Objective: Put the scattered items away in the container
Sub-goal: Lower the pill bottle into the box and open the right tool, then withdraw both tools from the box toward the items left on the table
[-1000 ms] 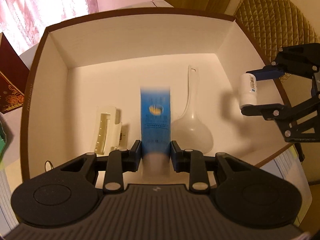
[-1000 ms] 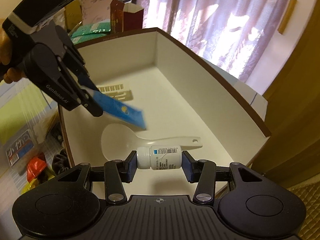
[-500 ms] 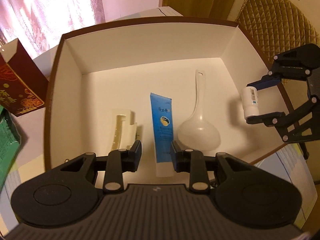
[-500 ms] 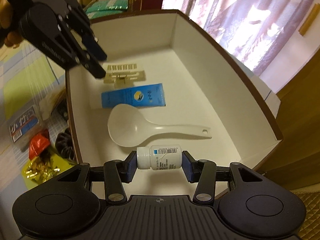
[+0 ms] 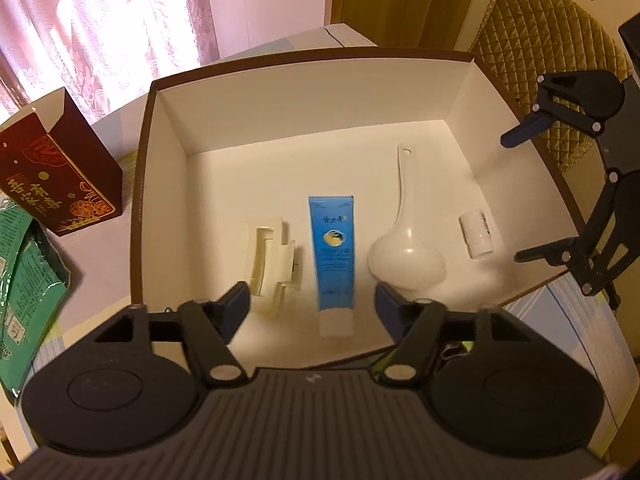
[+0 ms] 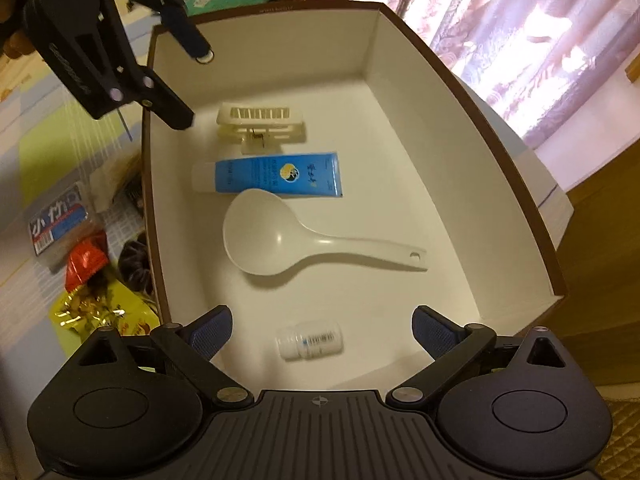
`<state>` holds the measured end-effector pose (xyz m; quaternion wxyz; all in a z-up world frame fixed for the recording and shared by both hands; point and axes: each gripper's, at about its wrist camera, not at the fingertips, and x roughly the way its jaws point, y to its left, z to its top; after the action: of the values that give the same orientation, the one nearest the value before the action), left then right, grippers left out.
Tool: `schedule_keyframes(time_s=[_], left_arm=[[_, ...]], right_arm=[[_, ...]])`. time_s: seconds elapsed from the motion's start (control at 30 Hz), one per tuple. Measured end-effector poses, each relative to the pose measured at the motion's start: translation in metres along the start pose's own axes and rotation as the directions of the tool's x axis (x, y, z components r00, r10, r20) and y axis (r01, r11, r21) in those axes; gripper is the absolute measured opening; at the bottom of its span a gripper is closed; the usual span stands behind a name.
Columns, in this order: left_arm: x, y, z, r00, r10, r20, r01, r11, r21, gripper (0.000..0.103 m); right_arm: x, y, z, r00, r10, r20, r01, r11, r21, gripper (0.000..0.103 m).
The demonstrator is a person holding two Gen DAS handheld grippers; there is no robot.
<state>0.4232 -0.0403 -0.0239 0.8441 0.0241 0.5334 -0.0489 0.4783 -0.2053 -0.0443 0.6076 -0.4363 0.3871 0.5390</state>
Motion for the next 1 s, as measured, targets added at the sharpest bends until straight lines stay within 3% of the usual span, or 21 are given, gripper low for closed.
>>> schedule_keyframes(time_s=[0.1, 0.63, 1.0], left_arm=[[-0.002, -0.001, 0.000, 1.000, 0.024, -0.009, -0.024, 1.000, -0.002, 0.082], [-0.018, -0.014, -0.008, 0.998, 0.067, -0.006, -0.067, 0.997, 0.027, 0.094], [-0.038, -0.015, -0.030, 0.996, 0.087, 0.002, -0.087, 0.996, 0.009, 0.095]], right_arm=[[-0.001, 0.001, -0.001, 1.000, 0.009, -0.002, -0.009, 1.000, 0.015, 0.101], [-0.033, 0.016, -0.011, 0.996, -0.036, 0.082, 0.028, 0.995, 0.099, 0.101], [-0.060, 0.036, -0.021, 0.989, -0.062, 0.136, 0.039, 0.985, 0.166, 0.101]])
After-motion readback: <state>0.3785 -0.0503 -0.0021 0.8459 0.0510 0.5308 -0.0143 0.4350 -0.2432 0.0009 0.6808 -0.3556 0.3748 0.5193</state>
